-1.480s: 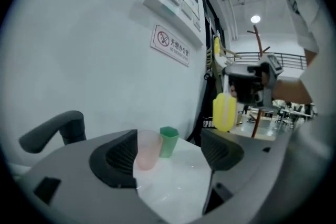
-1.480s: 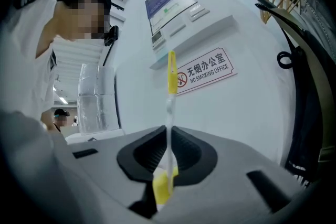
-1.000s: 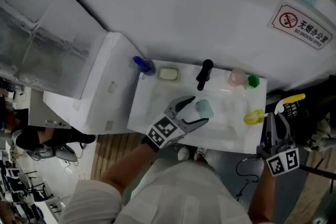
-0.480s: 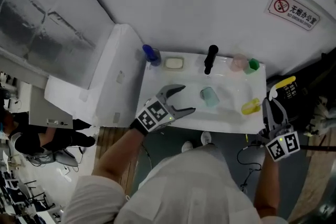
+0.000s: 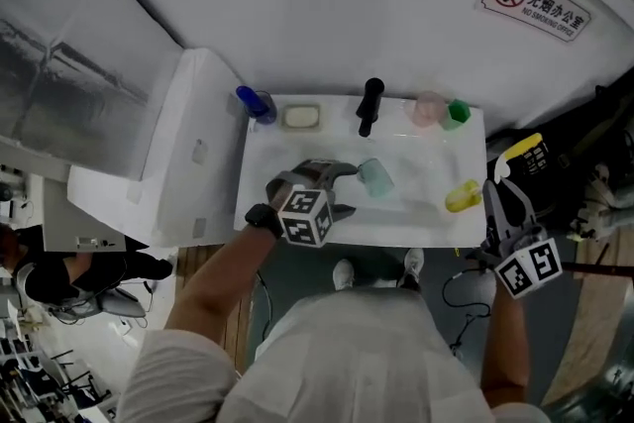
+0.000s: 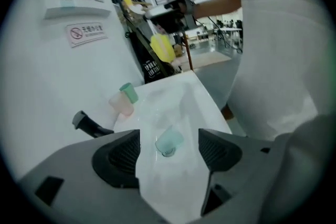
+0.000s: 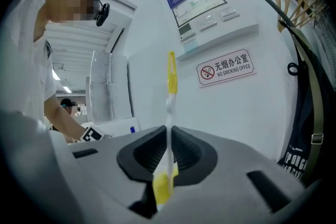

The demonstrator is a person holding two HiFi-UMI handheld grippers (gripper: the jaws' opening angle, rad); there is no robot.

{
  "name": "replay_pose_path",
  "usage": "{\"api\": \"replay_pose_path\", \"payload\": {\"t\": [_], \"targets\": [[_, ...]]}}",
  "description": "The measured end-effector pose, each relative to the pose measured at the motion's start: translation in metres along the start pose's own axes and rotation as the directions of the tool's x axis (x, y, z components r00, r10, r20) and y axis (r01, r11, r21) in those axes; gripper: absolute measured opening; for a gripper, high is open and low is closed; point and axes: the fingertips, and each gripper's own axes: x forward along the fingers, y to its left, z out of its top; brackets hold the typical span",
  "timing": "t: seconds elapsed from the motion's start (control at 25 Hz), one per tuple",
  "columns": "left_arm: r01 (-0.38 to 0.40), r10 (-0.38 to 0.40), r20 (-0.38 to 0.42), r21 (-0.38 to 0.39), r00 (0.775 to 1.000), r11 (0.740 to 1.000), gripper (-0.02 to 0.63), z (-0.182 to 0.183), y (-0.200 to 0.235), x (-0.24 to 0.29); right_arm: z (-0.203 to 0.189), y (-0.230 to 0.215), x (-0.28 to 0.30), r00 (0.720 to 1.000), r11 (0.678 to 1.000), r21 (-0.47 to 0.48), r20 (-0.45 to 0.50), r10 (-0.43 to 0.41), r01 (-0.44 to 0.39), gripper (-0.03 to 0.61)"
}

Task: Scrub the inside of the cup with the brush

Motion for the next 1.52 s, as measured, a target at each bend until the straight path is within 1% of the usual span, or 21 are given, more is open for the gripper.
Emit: {"api": "replay_pose_path", "payload": {"t": [0.08, 0.2, 0.28, 0.44, 0.56, 0.64, 0.72, 0.8, 0.84, 1.0, 1.16, 1.2, 1.24, 1.28, 1.44, 1.52], "targets": [[0.044, -0.035, -0.085, 0.104, 0.996, 0.994, 0.344, -0.009, -0.005, 0.025, -0.002, -0.011, 0.002, 1.0, 1.0, 0.011, -0.006, 0.009, -0.009, 0.031], [0.1, -0.053, -0.2, 0.235, 0.978, 0.967, 0.344, -0.027, -0.011, 0.061, -0.006, -0.028, 0.005, 1.0, 0.999, 0.032, -0.018, 0.025, -0.024, 0.031], [0.116, -0.044, -0.244, 0.291, 0.969, 0.949, 0.344, -0.034, -0.011, 0.079, -0.009, -0.038, 0.006, 0.999, 0.998, 0.047, -0.026, 0.034, -0.032, 0.029], [0.146, -0.03, -0.295, 0.377, 0.955, 0.914, 0.344, -0.048, -0.01, 0.111, -0.017, -0.057, 0.009, 0.998, 0.997, 0.067, -0.037, 0.044, -0.041, 0.029], [0.183, -0.029, -0.329, 0.448, 0.944, 0.875, 0.344, -0.059, -0.011, 0.132, -0.023, -0.069, 0.011, 0.998, 0.995, 0.084, -0.038, 0.047, -0.044, 0.029], [0.203, -0.019, -0.346, 0.502, 0.938, 0.841, 0.344, -0.066, -0.011, 0.145, -0.027, -0.076, 0.011, 0.998, 0.994, 0.1, -0.035, 0.047, -0.043, 0.029], [0.226, -0.013, -0.361, 0.555, 0.932, 0.801, 0.344, -0.072, -0.012, 0.157, -0.031, -0.081, 0.01, 0.998, 0.992, 0.117, -0.033, 0.045, -0.041, 0.029], [0.253, -0.017, -0.375, 0.591, 0.927, 0.766, 0.345, -0.076, -0.015, 0.17, -0.035, -0.087, 0.009, 0.999, 0.991, 0.13, -0.034, 0.043, -0.038, 0.029], [0.265, -0.023, -0.38, 0.599, 0.925, 0.756, 0.345, -0.077, -0.016, 0.177, -0.037, -0.09, 0.008, 0.999, 0.99, 0.136, -0.034, 0.041, -0.036, 0.031], [0.287, -0.039, -0.383, 0.616, 0.923, 0.734, 0.347, -0.077, -0.016, 0.2, -0.046, -0.102, 0.005, 0.999, 0.987, 0.161, -0.034, 0.031, -0.026, 0.031], [0.332, -0.066, -0.402, 0.642, 0.913, 0.691, 0.354, -0.074, -0.016, 0.218, -0.053, -0.114, 0.002, 0.999, 0.983, 0.18, -0.034, 0.025, -0.019, 0.031], [0.341, -0.074, -0.406, 0.639, 0.911, 0.69, 0.354, -0.073, -0.017, 0.222, -0.054, -0.116, 0.002, 0.999, 0.983, 0.183, -0.035, 0.025, -0.019, 0.031], [0.347, -0.082, -0.411, 0.628, 0.908, 0.696, 0.354, -0.072, -0.018, 0.226, -0.055, -0.119, 0.001, 0.999, 0.982, 0.186, -0.036, 0.026, -0.019, 0.031], [0.349, -0.088, -0.415, 0.61, 0.905, 0.711, 0.356, -0.071, -0.019, 0.23, -0.056, -0.121, 0.001, 0.999, 0.982, 0.189, -0.037, 0.026, -0.018, 0.029], [0.331, -0.108, -0.423, 0.498, 0.9, 0.802, 0.356, -0.064, -0.016, 0.242, -0.059, -0.129, -0.001, 0.999, 0.981, 0.196, -0.043, 0.026, -0.017, 0.031], [0.315, -0.121, -0.414, 0.441, 0.902, 0.84, 0.356, -0.058, -0.015, 0.246, -0.059, -0.132, -0.002, 0.999, 0.981, 0.195, -0.043, 0.027, -0.018, 0.031]]}}
